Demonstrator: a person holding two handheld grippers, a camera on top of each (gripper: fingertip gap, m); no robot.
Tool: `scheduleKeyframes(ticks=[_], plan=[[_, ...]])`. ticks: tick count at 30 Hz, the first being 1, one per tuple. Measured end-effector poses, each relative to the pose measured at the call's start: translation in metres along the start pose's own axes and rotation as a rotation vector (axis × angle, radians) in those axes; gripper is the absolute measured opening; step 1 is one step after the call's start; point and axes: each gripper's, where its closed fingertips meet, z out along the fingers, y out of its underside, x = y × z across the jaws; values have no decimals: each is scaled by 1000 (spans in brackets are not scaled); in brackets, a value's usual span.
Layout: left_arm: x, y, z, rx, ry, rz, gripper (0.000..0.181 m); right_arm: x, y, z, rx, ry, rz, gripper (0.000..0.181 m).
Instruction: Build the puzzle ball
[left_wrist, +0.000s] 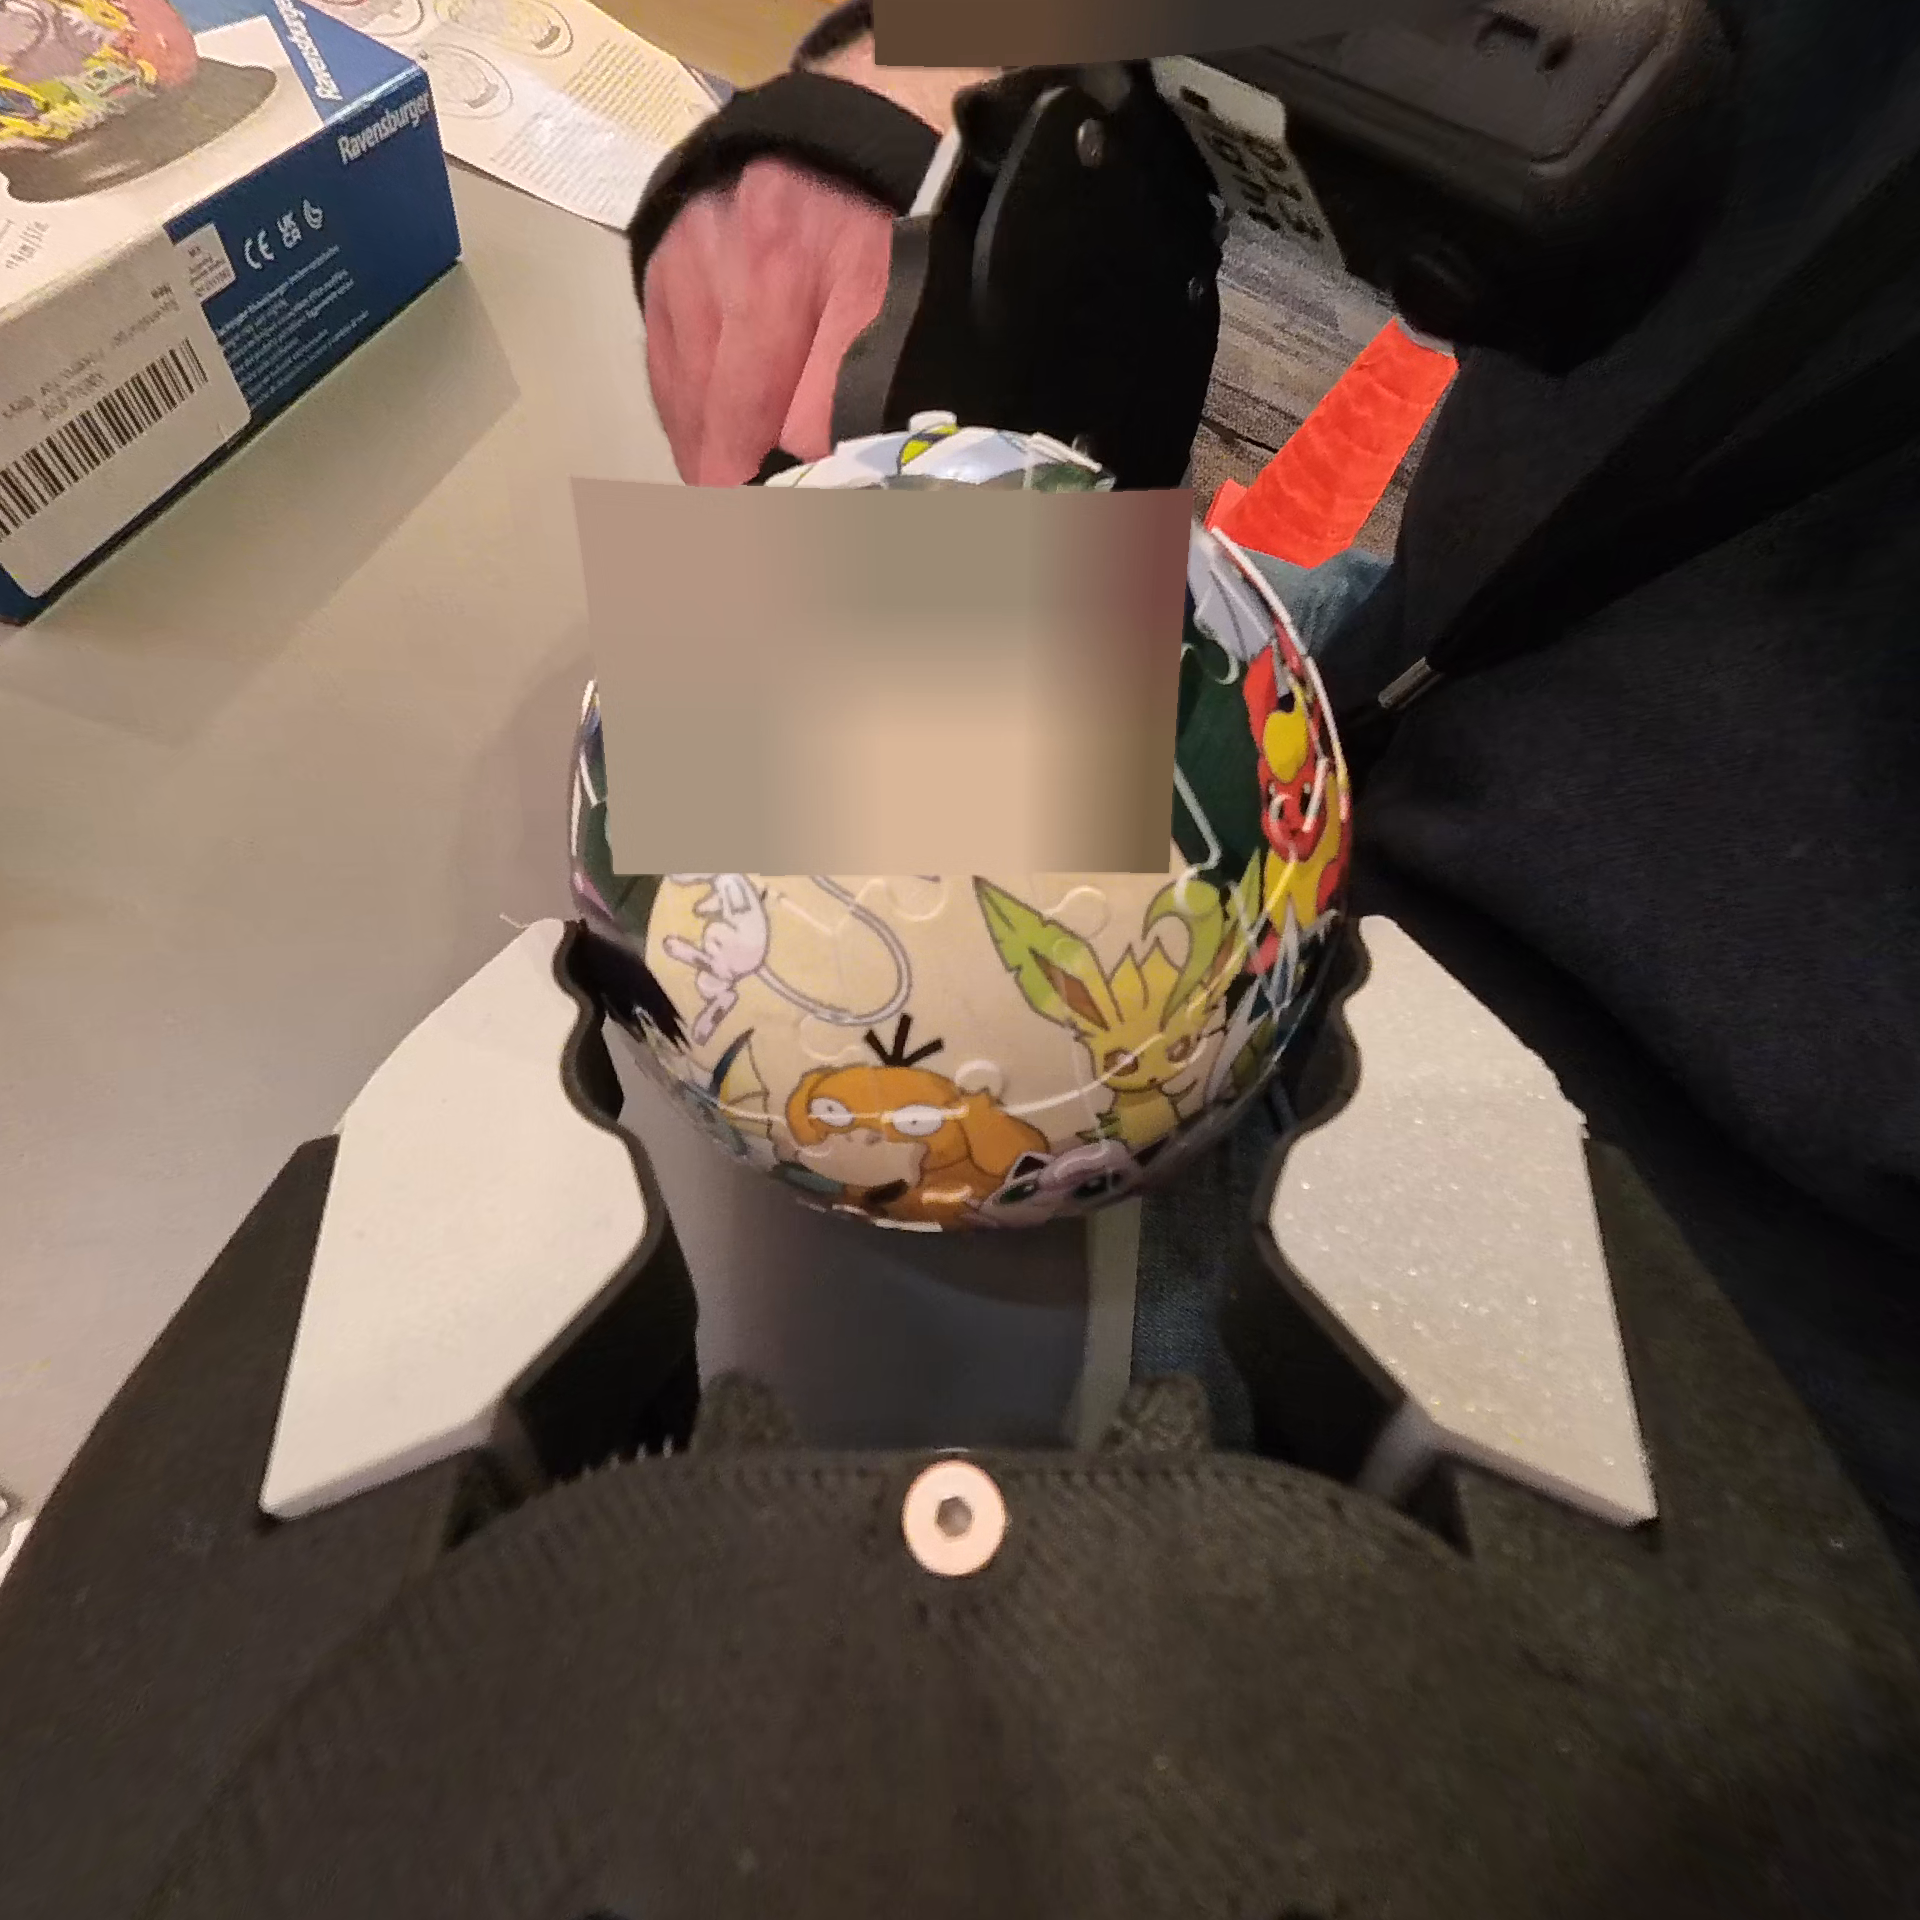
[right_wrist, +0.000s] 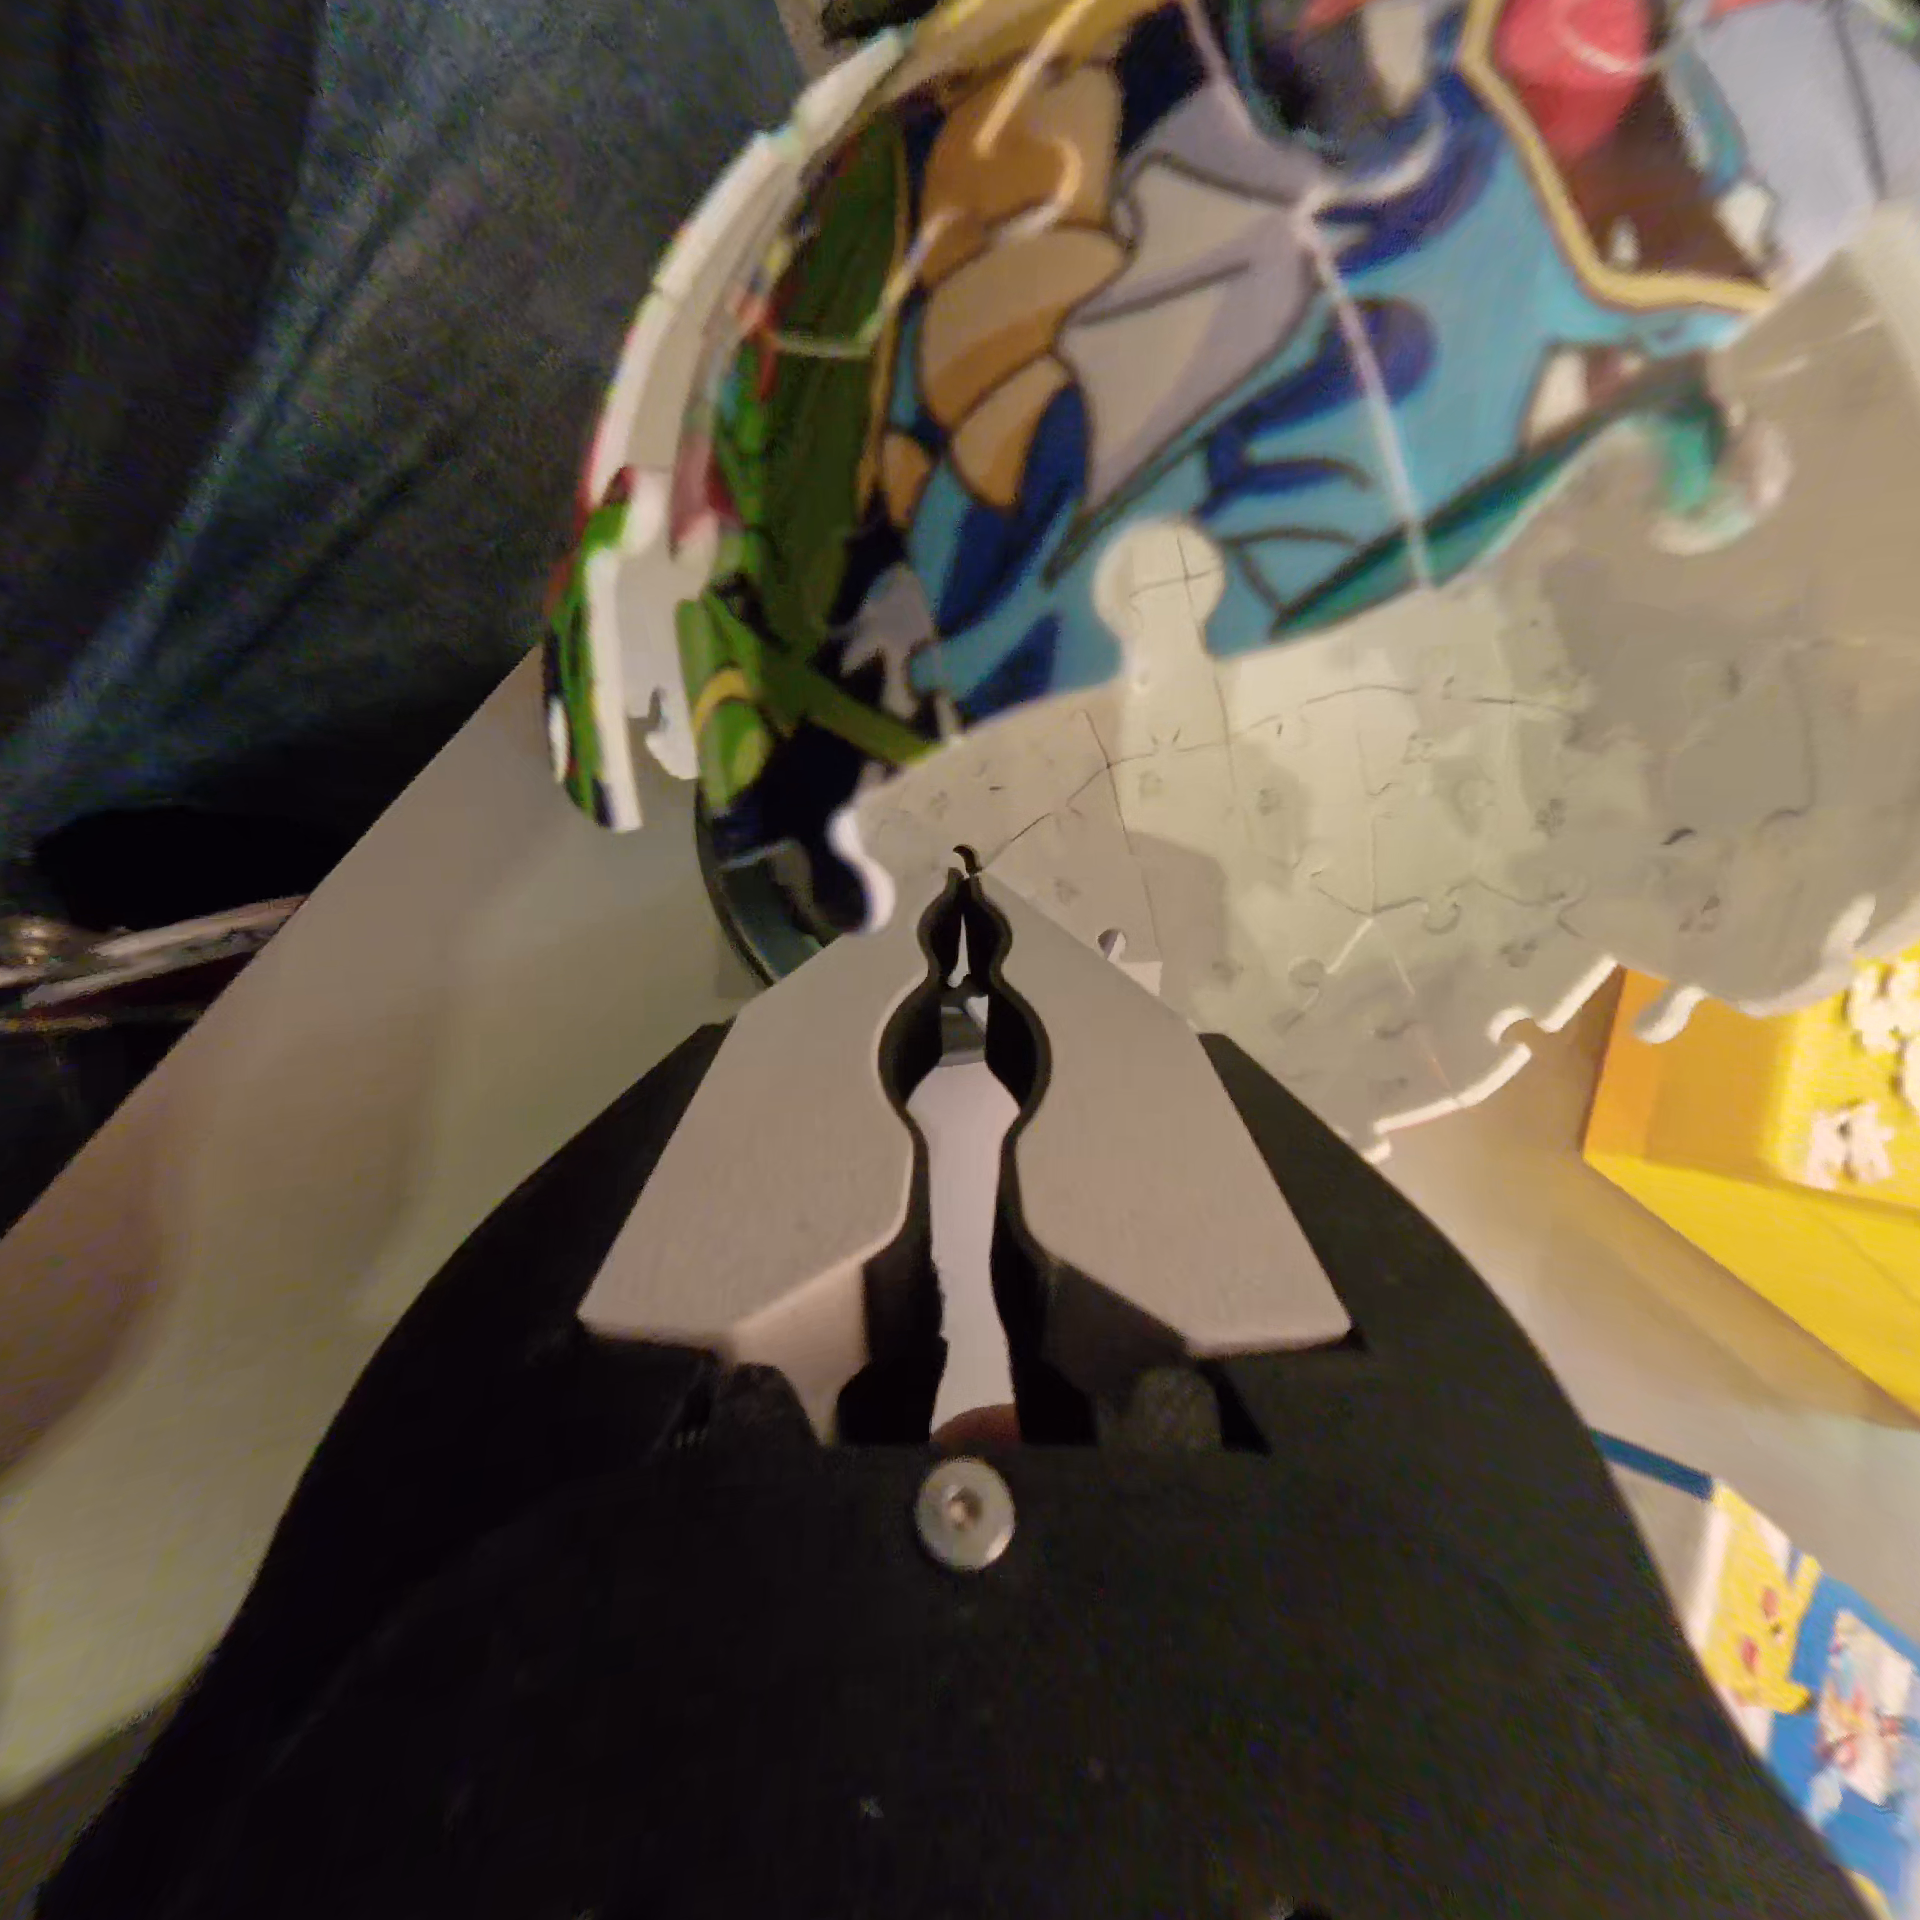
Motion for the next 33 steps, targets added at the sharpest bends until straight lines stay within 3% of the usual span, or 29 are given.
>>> scheduleKeyframes(ticks=[10,16,23,33], plan=[[-1,0,0,1,-2,0,128,8,-1,-9,38,51,132,0],[-1,0,0,-2,-2,2,128,12,9,-31,33,66,267,21],[-1,-1,0,3,0,5,128,6,14,-23,16,97,367,32],[-1,-1,0,-6,-10,10,128,10,11,-37,137,60,674,31]])
